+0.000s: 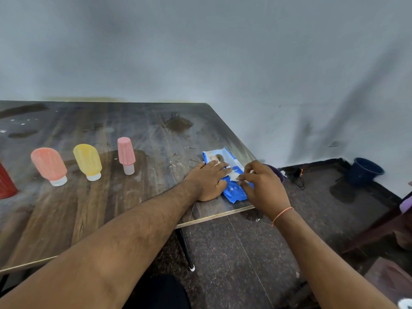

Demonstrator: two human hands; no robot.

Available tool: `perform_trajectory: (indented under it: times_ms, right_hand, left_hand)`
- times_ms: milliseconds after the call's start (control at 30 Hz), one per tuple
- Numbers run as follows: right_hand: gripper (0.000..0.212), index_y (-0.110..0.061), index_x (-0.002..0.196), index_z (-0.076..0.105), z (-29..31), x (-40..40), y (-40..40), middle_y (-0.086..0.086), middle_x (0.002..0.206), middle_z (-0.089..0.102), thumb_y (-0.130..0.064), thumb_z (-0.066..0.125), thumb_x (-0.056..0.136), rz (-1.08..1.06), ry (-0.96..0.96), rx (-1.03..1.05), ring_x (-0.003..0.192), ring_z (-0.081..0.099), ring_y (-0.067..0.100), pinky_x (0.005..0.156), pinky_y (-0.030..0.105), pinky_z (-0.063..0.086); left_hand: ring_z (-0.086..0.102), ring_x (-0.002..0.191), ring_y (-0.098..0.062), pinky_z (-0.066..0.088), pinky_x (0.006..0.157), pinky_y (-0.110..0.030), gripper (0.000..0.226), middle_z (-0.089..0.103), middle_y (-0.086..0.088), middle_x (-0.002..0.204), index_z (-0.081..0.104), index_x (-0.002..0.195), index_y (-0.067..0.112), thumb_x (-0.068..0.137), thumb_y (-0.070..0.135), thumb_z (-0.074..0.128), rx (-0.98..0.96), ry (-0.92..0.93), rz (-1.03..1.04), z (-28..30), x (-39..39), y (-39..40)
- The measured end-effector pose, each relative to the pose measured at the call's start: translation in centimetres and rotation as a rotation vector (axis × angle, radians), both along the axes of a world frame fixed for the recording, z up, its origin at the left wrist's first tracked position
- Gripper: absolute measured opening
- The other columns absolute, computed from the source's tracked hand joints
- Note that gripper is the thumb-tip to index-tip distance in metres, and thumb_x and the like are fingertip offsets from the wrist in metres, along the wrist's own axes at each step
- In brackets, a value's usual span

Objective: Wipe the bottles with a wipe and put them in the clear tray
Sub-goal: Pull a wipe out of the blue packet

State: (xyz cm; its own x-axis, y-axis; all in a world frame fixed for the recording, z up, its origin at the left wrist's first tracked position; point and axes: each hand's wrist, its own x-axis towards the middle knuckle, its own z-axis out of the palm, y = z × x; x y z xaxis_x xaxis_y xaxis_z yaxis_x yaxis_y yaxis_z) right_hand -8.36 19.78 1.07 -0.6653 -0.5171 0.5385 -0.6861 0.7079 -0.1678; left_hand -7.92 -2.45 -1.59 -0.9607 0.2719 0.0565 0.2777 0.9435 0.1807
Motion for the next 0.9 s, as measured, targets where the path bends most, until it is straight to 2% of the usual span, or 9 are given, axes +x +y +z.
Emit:
perform_trajectory:
  times_ms: [167,300,400,433,533,633,767,833,900]
  right_hand:
    - [0.008,-0.021,0.097,0.082,2.3,1.7,1.6,-0.012,0.105,0.068,-0.016,0.082,0.09,-0.025,-0.058,-0.052,0.095,0.062,0.022,0.081,0.033,0.049]
    - [0.008,-0.024,0.099,0.081,4.4,3.1,3.0,-0.017,0.11,0.076,-0.021,0.081,0.092,-0.07,-0.101,-0.083,0.106,0.064,0.014,0.088,0.02,0.041]
    - [0.009,-0.03,0.098,0.082,5.8,4.3,4.0,-0.03,0.092,0.072,-0.027,0.081,0.09,-0.135,-0.179,-0.174,0.09,0.063,-0.004,0.08,0.004,0.037]
    - [0.008,-0.03,0.097,0.082,6.1,4.6,4.3,-0.034,0.082,0.069,-0.027,0.081,0.09,-0.145,-0.209,-0.204,0.083,0.063,-0.006,0.075,0.003,0.038]
    - [0.007,-0.03,0.09,0.08,7.1,5.8,4.9,-0.035,0.075,0.068,-0.023,0.081,0.09,-0.125,-0.278,-0.288,0.075,0.065,-0.004,0.068,0.009,0.043]
    - [0.012,-0.03,0.084,0.077,8.0,6.9,4.7,-0.022,0.076,0.075,-0.022,0.079,0.092,-0.108,-0.386,-0.405,0.073,0.07,0.012,0.074,0.034,0.055]
    - [0.007,-0.022,0.091,0.079,8.6,8.0,3.3,-0.004,0.082,0.081,-0.018,0.077,0.097,-0.017,-0.58,-0.528,0.078,0.074,0.021,0.086,0.051,0.064]
    - [0.005,-0.018,0.096,0.079,8.6,8.4,1.7,0.003,0.088,0.082,-0.016,0.075,0.099,0.045,-0.673,-0.56,0.081,0.074,0.019,0.088,0.056,0.065]
    - [0.004,-0.018,0.099,0.079,8.2,8.6,-0.5,0.005,0.092,0.082,-0.018,0.075,0.1,0.093,-0.724,-0.572,0.079,0.075,0.017,0.087,0.055,0.065]
  left_hand:
    - [0.002,0.162,-0.014,0.003,0.131,-0.044,0.063,0.01,0.008,0.176,0.013,0.168,0.027,0.108,0.039,0.027,0.031,0.0,0.004,0.3,0.5,0.0]
    - [0.003,0.161,-0.011,0.01,0.13,-0.042,0.071,0.011,0.003,0.175,0.015,0.168,0.022,0.1,0.037,0.027,0.191,0.059,-0.021,0.5,1.1,-0.3]
    - [0.01,0.161,-0.012,0.014,0.131,-0.04,0.071,0.016,-0.002,0.175,0.017,0.167,0.015,0.102,0.04,0.028,0.355,0.095,-0.01,0.0,1.2,-0.6]
    - [0.015,0.16,-0.013,0.017,0.13,-0.039,0.068,0.021,-0.003,0.174,0.019,0.167,0.014,0.106,0.04,0.032,0.421,0.116,0.003,-0.3,1.2,-0.7]
    - [0.031,0.154,-0.014,0.026,0.127,-0.037,0.06,0.038,-0.001,0.166,0.028,0.163,0.013,0.11,0.039,0.037,0.553,0.218,0.021,-0.4,1.8,-1.0]
    - [0.038,0.149,-0.014,0.028,0.124,-0.031,0.055,0.046,-0.001,0.16,0.036,0.161,0.011,0.111,0.034,0.04,0.678,0.275,0.035,0.1,3.2,-1.4]
    - [0.044,0.145,-0.005,0.031,0.126,-0.037,0.049,0.052,0.007,0.156,0.046,0.156,0.022,0.109,0.037,0.044,0.974,0.174,0.109,0.0,5.9,-3.2]
    - [0.054,0.137,-0.008,0.038,0.122,-0.038,0.039,0.062,0.013,0.144,0.05,0.148,0.029,0.11,0.033,0.047,1.161,0.114,0.128,0.2,7.7,-4.3]
    - [0.063,0.128,-0.014,0.046,0.116,-0.042,0.037,0.066,0.012,0.138,0.048,0.15,0.028,0.113,0.029,0.045,1.329,0.051,0.191,0.8,10.0,-5.8]
